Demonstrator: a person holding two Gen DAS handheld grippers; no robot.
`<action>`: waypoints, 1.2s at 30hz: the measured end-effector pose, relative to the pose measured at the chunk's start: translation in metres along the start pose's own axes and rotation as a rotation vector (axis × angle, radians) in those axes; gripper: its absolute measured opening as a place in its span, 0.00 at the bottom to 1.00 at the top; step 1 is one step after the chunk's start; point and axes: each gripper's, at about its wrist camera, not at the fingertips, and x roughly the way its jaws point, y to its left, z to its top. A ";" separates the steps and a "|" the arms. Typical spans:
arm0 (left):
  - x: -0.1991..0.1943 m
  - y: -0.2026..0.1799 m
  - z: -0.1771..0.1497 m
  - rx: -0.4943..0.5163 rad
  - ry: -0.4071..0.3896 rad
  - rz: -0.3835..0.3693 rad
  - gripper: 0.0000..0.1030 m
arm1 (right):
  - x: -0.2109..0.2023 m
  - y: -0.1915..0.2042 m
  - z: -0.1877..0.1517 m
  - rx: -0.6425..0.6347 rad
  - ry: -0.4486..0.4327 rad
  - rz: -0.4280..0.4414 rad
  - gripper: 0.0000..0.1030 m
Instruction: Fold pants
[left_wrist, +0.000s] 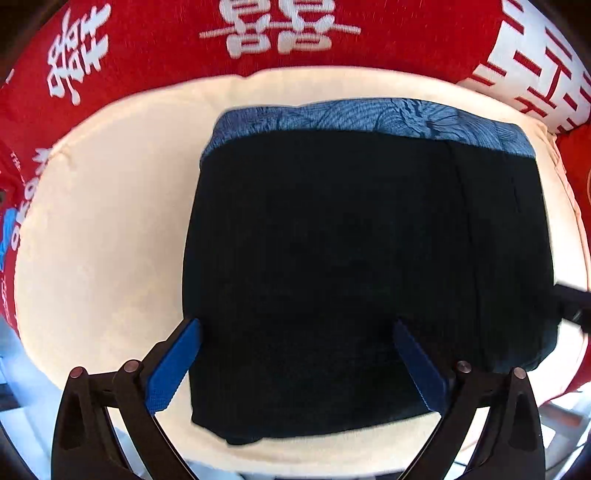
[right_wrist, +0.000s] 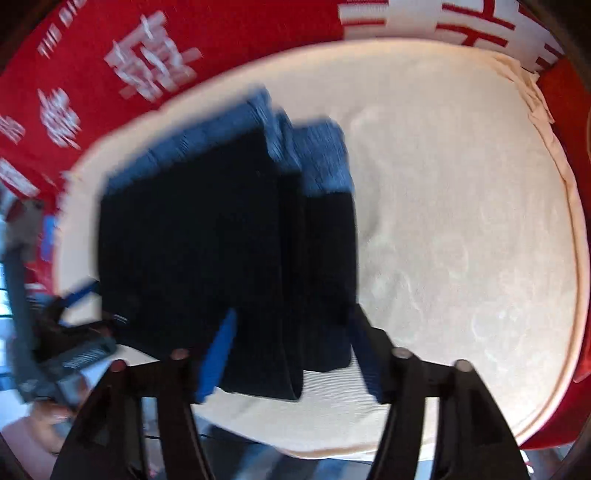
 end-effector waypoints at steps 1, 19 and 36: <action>0.000 0.001 -0.001 -0.003 -0.009 -0.003 1.00 | 0.003 -0.005 -0.002 0.026 -0.013 0.018 0.70; -0.020 0.007 -0.012 0.022 0.045 -0.004 1.00 | -0.019 0.001 -0.044 0.126 0.017 -0.008 0.81; -0.135 0.017 -0.069 0.060 0.098 -0.013 1.00 | -0.079 0.060 -0.089 0.097 0.060 -0.108 0.81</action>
